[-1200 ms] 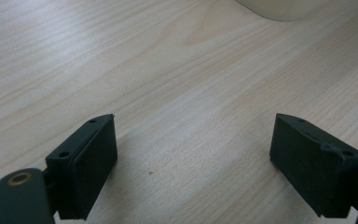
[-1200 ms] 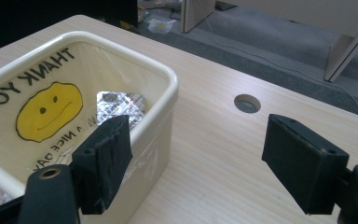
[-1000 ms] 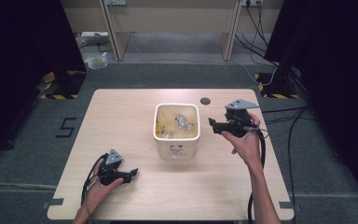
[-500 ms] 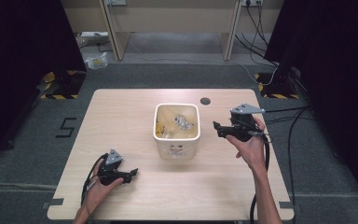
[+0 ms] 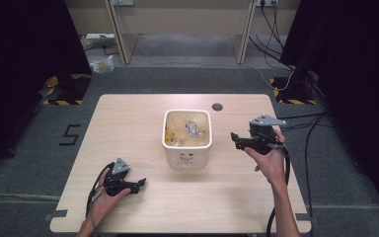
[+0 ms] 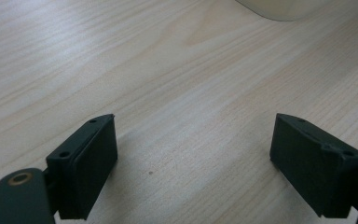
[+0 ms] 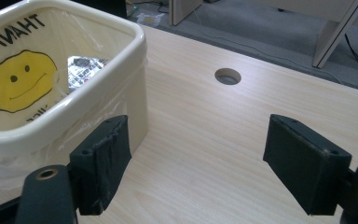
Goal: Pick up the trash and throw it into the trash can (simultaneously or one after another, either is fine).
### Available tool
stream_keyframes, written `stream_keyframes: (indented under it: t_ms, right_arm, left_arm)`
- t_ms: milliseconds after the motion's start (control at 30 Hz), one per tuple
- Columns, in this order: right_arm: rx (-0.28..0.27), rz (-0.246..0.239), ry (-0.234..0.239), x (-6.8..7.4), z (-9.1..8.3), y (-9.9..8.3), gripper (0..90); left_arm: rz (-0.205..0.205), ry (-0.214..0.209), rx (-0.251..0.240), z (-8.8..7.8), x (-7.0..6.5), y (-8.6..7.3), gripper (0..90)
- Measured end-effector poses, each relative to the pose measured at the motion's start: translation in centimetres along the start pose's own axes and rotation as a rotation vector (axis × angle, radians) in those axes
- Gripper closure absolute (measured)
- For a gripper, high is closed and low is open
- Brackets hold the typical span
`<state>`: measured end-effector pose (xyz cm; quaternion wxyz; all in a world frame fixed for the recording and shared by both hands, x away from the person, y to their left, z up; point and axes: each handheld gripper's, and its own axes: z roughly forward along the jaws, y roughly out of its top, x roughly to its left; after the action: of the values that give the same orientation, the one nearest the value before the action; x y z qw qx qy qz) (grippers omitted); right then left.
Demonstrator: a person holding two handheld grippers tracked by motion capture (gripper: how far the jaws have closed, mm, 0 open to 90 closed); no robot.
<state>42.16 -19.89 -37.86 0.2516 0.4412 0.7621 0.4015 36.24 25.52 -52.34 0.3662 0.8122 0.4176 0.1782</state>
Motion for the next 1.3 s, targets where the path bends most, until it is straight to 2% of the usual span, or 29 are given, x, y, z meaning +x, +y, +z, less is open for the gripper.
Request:
stream_keyframes:
  t_ms: [500, 767, 900, 1000, 1300]
  right_arm:
    - [0.02, 0.022, -0.012, -0.5, -0.4, -3.5, 22.7]
    - [0.02, 0.011, -0.018, -0.1, -0.4, -4.9, 22.7]
    - [0.02, 0.021, -0.011, 0.2, -0.2, -5.8, 22.7]
    - [0.037, 0.013, -0.009, 0.3, 0.1, -6.5, 22.7]
    - [0.085, 0.031, 0.0, 0.3, 1.3, -8.7, 22.6]
  left_arm:
    - [-0.001, 0.001, -0.002, 0.0, 0.0, 0.0, 14.2]
    - [-0.002, 0.002, -0.003, 0.0, 0.0, 0.0, 14.2]
    - [-0.001, 0.002, -0.003, 0.0, 0.0, 0.0, 14.2]
    - [-0.001, 0.002, -0.004, 0.0, 0.0, 0.0, 14.2]
    - [-0.001, 0.002, -0.003, 0.0, 0.0, 0.0, 14.2]
